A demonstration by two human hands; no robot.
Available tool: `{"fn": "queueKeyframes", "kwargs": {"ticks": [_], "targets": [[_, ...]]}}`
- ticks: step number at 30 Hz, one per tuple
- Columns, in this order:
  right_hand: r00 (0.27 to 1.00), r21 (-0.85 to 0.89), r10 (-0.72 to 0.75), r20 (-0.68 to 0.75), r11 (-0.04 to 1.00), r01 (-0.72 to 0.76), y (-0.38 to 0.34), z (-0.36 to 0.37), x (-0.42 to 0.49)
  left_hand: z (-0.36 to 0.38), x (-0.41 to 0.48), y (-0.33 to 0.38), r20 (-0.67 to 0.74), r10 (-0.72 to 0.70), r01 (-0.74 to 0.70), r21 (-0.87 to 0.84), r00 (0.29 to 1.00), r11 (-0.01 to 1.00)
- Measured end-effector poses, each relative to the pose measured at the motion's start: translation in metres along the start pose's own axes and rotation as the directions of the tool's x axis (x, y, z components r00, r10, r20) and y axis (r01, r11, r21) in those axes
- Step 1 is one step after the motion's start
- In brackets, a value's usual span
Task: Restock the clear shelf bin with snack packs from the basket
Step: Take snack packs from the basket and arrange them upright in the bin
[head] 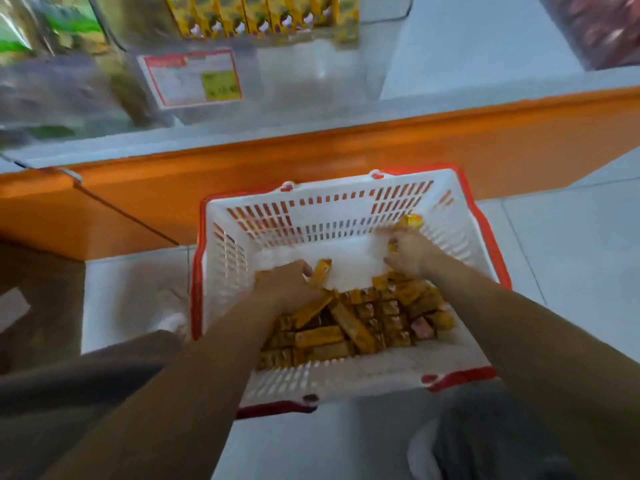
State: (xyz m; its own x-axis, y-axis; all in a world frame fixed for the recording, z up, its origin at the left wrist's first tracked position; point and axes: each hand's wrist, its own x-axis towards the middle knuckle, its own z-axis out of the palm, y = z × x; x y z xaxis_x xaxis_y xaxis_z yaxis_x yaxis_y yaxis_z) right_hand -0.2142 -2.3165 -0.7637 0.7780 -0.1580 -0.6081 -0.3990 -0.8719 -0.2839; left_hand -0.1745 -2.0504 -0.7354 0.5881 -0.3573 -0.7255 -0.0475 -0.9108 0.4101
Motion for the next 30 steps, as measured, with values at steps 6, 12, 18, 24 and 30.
{"fn": "queueKeyframes", "kwargs": {"ticks": [6,12,18,24,30], "targets": [[0.975,0.077,0.221,-0.008,0.973,-0.219,0.011,0.043,0.035,0.046,0.045,-0.03,0.072,0.063,-0.073,0.152,0.995,0.986],[0.962,0.206,0.162,-0.221,0.972,-0.116,0.002,0.051,0.039,0.028,0.077,-0.038,-0.134,-0.069,0.051,-0.134,0.989,0.99],[0.967,0.445,0.245,-0.063,0.874,-0.193,0.014,0.058,0.043,0.05,0.105,-0.024,-0.104,-0.072,0.065,-0.067,0.992,0.996],[0.991,0.195,0.107,0.074,0.973,-0.12,0.001,0.073,0.053,0.066,0.116,-0.021,-0.115,-0.063,0.067,0.035,0.991,0.997],[0.991,0.688,0.054,0.125,0.715,-0.126,-0.038,0.051,0.045,0.033,0.099,-0.011,-0.103,-0.102,0.054,-0.395,0.989,0.917]]}}
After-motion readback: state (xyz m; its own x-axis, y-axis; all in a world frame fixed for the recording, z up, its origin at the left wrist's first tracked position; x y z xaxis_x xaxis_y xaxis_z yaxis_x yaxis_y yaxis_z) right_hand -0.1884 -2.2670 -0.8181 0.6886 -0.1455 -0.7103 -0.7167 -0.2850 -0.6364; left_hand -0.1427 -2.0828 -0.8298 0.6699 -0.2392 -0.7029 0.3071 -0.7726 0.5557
